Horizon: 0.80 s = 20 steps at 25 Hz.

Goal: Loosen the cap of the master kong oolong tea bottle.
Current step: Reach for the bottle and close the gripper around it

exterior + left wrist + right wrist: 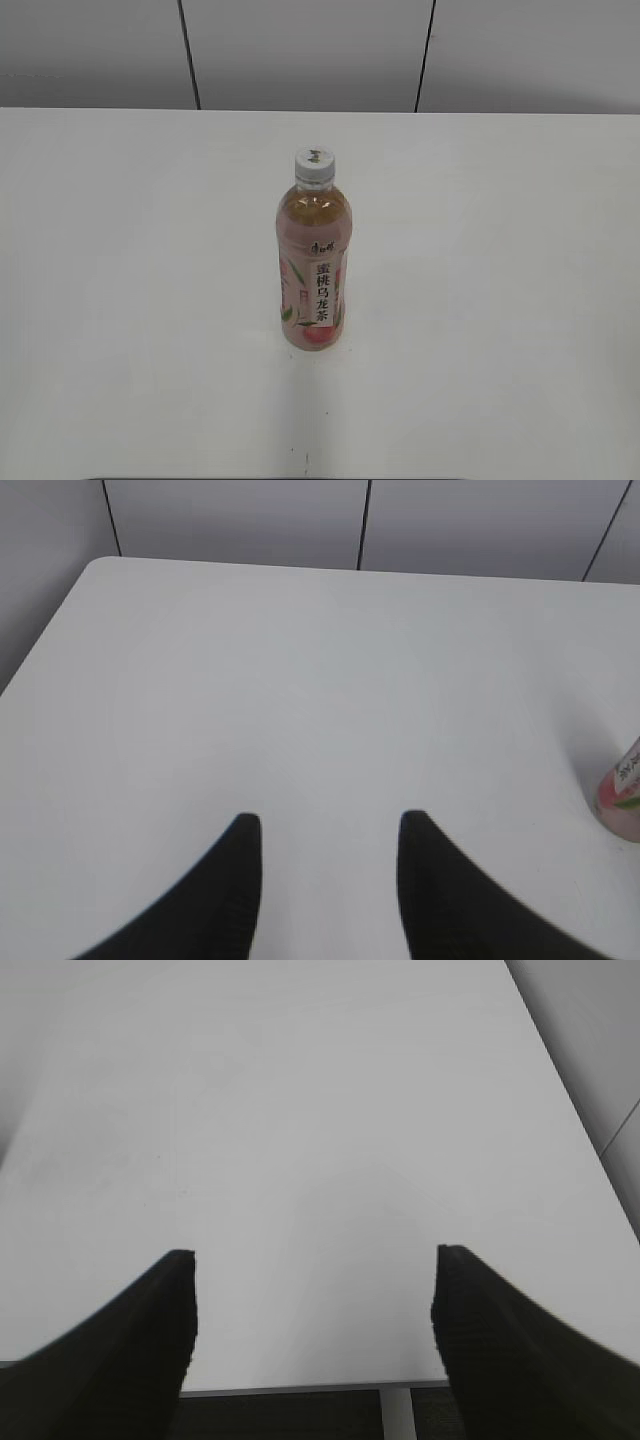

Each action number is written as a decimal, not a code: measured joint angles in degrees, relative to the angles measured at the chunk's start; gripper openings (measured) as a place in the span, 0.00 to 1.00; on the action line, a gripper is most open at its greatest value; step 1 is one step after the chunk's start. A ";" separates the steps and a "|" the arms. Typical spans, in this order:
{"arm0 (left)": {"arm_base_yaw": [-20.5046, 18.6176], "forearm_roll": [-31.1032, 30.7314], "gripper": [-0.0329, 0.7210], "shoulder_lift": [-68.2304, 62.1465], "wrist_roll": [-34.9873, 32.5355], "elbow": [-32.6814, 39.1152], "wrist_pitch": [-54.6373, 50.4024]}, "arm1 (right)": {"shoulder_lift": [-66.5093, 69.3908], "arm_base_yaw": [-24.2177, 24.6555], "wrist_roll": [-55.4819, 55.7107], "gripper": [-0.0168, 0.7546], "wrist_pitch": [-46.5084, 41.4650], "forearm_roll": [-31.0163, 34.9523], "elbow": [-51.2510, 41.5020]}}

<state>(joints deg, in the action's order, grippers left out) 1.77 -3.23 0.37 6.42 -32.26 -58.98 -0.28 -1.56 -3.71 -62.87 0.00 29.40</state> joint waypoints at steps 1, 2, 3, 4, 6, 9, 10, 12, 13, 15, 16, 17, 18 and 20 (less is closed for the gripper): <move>0.00 0.00 0.42 0.00 0.00 0.00 0.00 | 0.00 0.00 0.00 0.74 0.00 0.00 0.00; 0.00 0.00 0.42 0.00 0.00 0.00 0.00 | 0.00 0.00 0.00 0.74 0.00 0.00 0.00; 0.00 0.00 0.42 0.00 0.00 0.00 0.00 | 0.00 0.00 0.00 0.74 0.00 0.00 0.00; 0.00 0.00 0.42 0.00 0.00 0.00 0.00 | 0.00 0.00 0.00 0.74 0.00 0.00 0.00; 0.00 0.00 0.42 0.00 0.00 0.00 0.00 | 0.00 0.00 0.00 0.74 0.00 0.00 0.00; 0.00 0.00 0.42 0.00 0.00 0.00 0.00 | 0.00 0.00 0.00 0.74 0.00 0.00 0.00; 0.00 0.00 0.42 0.00 0.00 0.00 0.00 | 0.00 0.00 0.00 0.74 0.00 0.00 0.00; 0.00 0.00 0.42 0.00 0.00 0.00 0.00 | 0.00 0.00 0.00 0.74 0.00 0.00 0.00; 0.00 0.00 0.42 0.00 0.00 0.00 0.05 | 0.00 0.00 0.00 0.74 0.00 0.00 0.00; 0.00 0.00 0.42 0.00 0.00 0.00 0.28 | 0.00 0.00 0.00 0.74 0.00 0.00 0.00; 0.00 0.00 0.42 0.00 0.00 -0.05 0.65 | 0.00 0.00 0.00 0.74 0.00 0.00 0.00; 0.00 0.00 0.42 0.00 0.00 -0.28 1.54 | 0.00 0.00 0.00 0.74 0.00 0.00 0.00; 0.00 -0.01 0.42 0.00 0.00 -0.57 3.09 | 0.00 0.00 0.00 0.74 0.00 0.00 0.00; 0.00 -0.01 0.42 0.00 0.00 -0.88 7.66 | 0.00 0.00 0.00 0.74 0.00 0.00 0.00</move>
<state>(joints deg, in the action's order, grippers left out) 1.77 -3.25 0.37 6.42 -33.13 -51.32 -0.28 -1.56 -3.71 -62.87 0.00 29.40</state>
